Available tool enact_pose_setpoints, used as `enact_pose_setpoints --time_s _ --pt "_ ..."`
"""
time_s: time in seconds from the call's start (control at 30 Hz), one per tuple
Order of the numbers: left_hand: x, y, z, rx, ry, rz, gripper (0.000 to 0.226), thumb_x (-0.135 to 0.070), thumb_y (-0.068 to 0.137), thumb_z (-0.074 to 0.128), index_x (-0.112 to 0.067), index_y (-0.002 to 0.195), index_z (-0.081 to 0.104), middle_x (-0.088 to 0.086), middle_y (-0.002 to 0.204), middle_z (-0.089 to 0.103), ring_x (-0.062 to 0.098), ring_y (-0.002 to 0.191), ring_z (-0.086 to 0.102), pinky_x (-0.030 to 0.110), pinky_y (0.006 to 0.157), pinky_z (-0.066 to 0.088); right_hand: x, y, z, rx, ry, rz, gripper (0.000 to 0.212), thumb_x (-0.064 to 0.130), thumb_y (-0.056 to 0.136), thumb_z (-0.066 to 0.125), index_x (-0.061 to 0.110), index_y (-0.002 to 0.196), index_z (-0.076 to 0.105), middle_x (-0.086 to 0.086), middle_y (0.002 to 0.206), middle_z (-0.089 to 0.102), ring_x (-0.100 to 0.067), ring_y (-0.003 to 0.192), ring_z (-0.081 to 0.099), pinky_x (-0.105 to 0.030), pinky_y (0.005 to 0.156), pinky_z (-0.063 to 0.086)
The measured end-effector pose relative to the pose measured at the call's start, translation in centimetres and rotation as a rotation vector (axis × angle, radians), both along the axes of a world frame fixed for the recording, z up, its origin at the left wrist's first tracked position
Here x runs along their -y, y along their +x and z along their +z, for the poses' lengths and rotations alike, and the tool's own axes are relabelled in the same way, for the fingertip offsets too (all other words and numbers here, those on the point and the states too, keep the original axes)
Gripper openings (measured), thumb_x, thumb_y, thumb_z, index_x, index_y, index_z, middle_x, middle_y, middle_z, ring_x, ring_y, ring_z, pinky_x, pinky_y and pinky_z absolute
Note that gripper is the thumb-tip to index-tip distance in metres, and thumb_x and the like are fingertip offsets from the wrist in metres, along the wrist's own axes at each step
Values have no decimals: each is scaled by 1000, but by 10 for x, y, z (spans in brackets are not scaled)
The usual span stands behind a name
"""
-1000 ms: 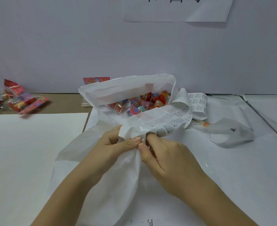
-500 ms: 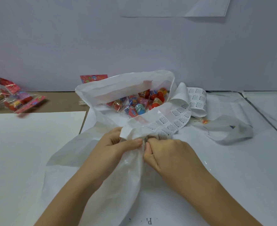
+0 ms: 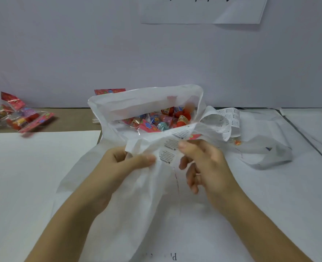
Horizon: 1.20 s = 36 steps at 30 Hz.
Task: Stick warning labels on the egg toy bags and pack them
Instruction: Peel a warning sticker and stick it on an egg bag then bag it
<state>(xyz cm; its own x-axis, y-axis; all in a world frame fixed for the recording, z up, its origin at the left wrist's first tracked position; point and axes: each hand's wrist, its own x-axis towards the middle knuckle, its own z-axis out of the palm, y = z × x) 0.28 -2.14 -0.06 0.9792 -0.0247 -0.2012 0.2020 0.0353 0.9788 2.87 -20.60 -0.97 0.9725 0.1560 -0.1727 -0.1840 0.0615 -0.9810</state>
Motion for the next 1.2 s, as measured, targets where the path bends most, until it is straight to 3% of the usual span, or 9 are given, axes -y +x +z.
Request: enact_pose_setpoints --time_s 0.17,0.3,0.47,0.57,0.67,0.77,0.9,1.0,1.2 --pt "-2 3 -6 148 526 -8 41 -66 46 75 -46 82 74 -33 107 57 -14 91 59 7 69 45 1 7 -3 -7 456 -1 15 20 75 65 18 86 75 -7 90 72 -17 80 68 -32 63 57" --pt "-16 14 0 -16 152 129 31 -54 70 68 -26 80 77 -8 85 65 4 59 60 16 58 48 1 9 -5 22 409 -15 14 21 75 64 15 81 75 -9 78 71 -18 62 65 -27 46 50" --pt "-22 14 -19 109 1128 293 43 -50 95 50 -46 138 48 1 162 19 26 134 46 38 99 42 2 8 -12 115 204 41 19 31 75 68 14 85 71 -8 72 68 -18 57 61 -22 37 40" --pt "-15 10 -12 346 601 366 42 -68 80 49 -40 100 75 -12 116 70 10 102 65 29 85 50 5 9 -11 149 143 84 22 37 72 70 18 84 72 -6 70 69 -16 55 60 -21 38 40" --pt "-7 8 0 -30 125 82 48 -71 54 65 -29 73 80 -2 80 76 16 76 70 39 76 55 7 8 -5 170 98 160 23 42 67 72 22 79 74 -4 67 69 -17 53 59 -22 38 40" --pt "1 2 -1 -40 52 -105 30 -40 62 87 -15 77 80 7 74 75 17 60 70 25 53 52 1 5 -8 193 65 -25 34 42 61 75 23 89 69 -1 74 70 -15 59 60 -20 44 42" --pt "8 2 -7 6 25 44 21 -35 65 73 -17 72 79 7 72 75 17 58 67 23 49 51 -14 -12 -19 558 -145 -565 54 43 64 85 36 91 38 13 80 41 -12 70 40 -25 69 40" --pt "10 2 -10 45 14 23 22 -33 69 71 -15 78 79 9 76 75 18 63 70 24 53 52 -18 -21 -23 858 -566 -374 28 47 77 63 35 79 38 16 69 41 -7 64 41 -18 58 36" --pt "12 2 -14 77 -21 -47 29 -34 72 68 -12 87 79 13 88 76 21 77 73 23 64 55 -18 -18 -29 629 -772 -27 38 59 94 32 28 71 36 12 62 44 -8 63 45 -25 54 35"
